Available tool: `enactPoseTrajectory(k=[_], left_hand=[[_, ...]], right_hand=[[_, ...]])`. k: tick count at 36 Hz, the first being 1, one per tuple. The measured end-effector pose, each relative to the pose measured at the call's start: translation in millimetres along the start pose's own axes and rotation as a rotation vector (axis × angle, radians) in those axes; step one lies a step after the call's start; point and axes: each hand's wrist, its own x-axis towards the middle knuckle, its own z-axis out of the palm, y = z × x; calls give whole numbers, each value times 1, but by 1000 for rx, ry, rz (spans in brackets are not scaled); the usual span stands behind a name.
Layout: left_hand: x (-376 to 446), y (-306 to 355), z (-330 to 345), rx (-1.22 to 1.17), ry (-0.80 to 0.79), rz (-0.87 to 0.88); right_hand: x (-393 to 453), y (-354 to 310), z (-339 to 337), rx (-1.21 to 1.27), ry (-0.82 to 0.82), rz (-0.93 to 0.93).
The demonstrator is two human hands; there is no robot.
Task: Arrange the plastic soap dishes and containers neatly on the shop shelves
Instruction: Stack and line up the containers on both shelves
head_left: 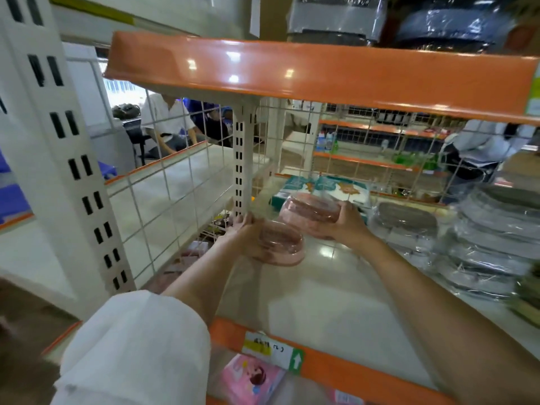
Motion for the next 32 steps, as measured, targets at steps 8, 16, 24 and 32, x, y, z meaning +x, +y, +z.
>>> enactPoseTrajectory(k=[8, 16, 24, 32], left_hand=[[-7, 19, 12, -101, -30, 62], [-31, 40, 19, 5, -136, 145], [-89, 61, 14, 18, -62, 148], [-175, 90, -9, 59, -80, 154]], right_hand=[[-22, -9, -15, 133, -79, 44], [-66, -15, -38, 124, -124, 164], [-116, -22, -72, 35, -77, 135], [-188, -24, -109, 230, -173, 79]])
